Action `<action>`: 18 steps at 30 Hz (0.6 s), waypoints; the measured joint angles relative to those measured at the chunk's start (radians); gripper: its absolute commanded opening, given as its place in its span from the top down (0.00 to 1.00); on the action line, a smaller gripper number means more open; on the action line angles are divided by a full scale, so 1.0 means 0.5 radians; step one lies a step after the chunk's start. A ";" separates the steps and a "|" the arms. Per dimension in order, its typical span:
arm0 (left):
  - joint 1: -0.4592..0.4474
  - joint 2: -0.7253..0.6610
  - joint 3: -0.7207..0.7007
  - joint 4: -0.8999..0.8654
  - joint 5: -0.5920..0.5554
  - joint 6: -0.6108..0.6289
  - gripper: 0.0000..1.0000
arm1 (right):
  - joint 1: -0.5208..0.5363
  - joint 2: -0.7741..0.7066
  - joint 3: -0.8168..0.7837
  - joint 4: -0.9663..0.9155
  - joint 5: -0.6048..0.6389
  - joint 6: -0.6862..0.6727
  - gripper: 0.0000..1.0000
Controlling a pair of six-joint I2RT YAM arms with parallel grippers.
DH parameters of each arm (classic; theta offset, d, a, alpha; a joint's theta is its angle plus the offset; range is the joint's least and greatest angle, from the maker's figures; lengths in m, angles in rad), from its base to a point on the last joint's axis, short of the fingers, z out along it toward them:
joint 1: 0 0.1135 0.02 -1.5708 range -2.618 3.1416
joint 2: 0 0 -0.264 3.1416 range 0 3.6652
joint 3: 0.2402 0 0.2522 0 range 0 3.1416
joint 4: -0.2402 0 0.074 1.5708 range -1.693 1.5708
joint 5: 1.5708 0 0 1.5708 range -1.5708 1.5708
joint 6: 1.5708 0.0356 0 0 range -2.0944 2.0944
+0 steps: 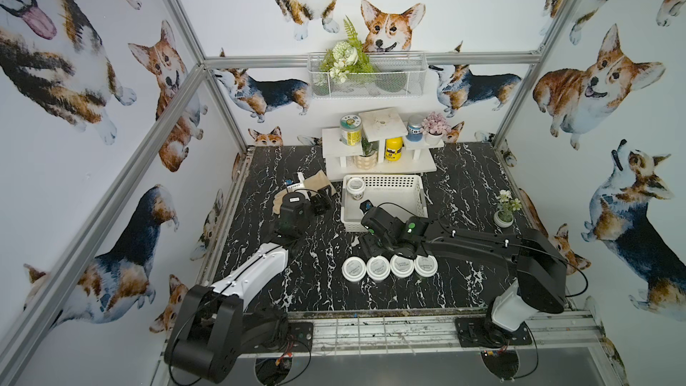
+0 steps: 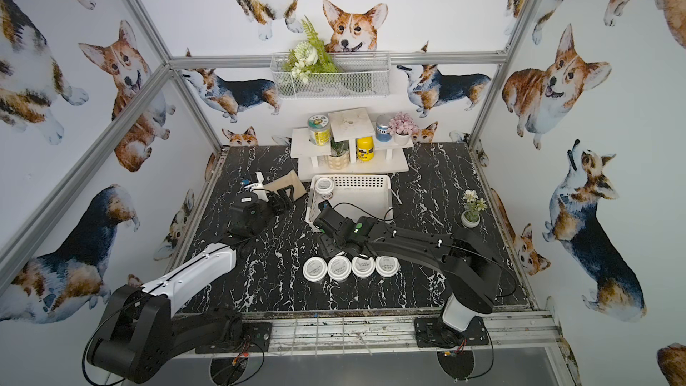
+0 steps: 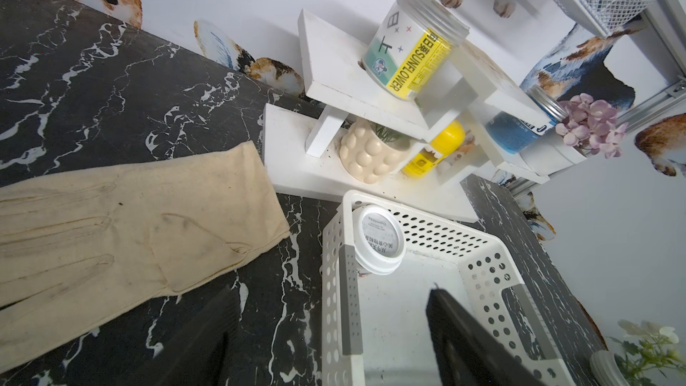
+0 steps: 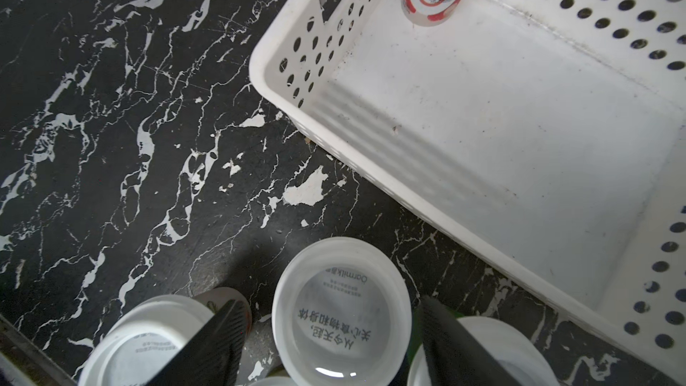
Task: Put the yogurt in the basket
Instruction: Pick up the yogurt from the center of the board.
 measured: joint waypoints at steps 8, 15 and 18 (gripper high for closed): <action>0.000 0.000 0.000 0.000 0.000 -0.001 0.16 | 0.000 0.013 0.011 -0.075 0.014 0.021 0.19; 0.005 0.000 0.000 0.000 0.000 -0.002 0.16 | 0.000 0.013 -0.005 -0.111 0.004 0.043 0.22; 0.005 0.000 0.000 0.000 0.000 -0.002 0.16 | 0.000 0.013 -0.005 -0.113 -0.008 0.044 0.22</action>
